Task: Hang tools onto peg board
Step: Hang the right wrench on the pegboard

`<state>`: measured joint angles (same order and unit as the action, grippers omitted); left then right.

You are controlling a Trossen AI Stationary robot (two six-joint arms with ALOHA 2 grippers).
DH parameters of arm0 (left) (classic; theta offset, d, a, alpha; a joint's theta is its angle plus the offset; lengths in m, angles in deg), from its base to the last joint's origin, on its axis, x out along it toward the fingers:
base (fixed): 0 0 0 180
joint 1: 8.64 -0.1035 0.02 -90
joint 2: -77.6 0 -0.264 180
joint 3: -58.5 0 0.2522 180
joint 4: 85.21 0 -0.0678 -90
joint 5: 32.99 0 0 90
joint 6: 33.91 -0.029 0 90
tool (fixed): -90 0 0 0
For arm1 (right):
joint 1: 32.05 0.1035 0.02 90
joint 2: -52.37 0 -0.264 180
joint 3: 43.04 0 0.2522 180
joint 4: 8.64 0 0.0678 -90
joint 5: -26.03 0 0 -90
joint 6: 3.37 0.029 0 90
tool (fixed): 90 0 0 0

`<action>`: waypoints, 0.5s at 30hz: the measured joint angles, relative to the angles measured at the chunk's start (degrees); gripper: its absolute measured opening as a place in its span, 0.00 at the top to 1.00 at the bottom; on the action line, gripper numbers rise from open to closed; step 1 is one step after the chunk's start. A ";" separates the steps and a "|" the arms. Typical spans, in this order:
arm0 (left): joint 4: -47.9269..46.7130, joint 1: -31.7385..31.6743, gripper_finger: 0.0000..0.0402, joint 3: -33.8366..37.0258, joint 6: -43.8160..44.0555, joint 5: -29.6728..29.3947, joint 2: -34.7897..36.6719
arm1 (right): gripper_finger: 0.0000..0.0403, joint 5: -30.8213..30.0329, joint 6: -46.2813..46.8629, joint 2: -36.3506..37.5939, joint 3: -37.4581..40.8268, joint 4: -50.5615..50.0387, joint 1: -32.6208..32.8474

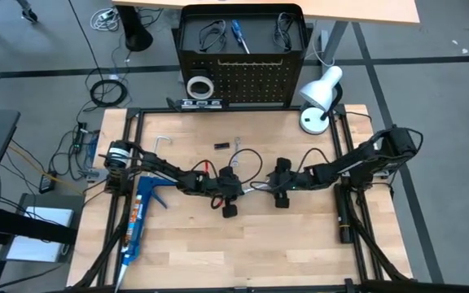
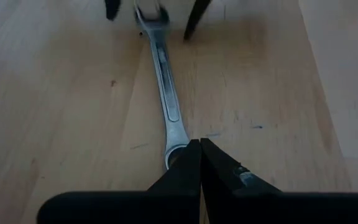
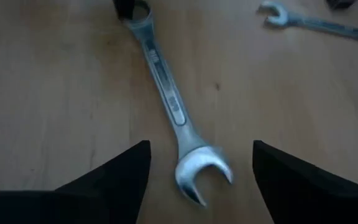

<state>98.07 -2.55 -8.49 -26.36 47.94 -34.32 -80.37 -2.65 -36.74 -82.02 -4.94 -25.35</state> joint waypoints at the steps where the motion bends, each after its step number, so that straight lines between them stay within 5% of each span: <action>1: -0.13 0.00 0.98 0.00 0.00 0.03 0.00 | 0.30 -0.02 -0.64 -1.07 -0.08 1.51 -0.08; 7: -0.09 0.00 0.98 0.02 0.00 0.11 -0.02 | 0.34 -0.31 -2.24 -5.07 -0.24 7.37 -0.31; 15: -0.20 0.00 0.98 0.04 -0.80 0.05 -0.02 | 0.55 1.19 -2.17 -5.15 -0.37 5.47 -0.31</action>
<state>97.87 -2.55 -8.46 -27.16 47.99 -34.34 -79.19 -4.83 -41.89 -82.39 0.54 -25.66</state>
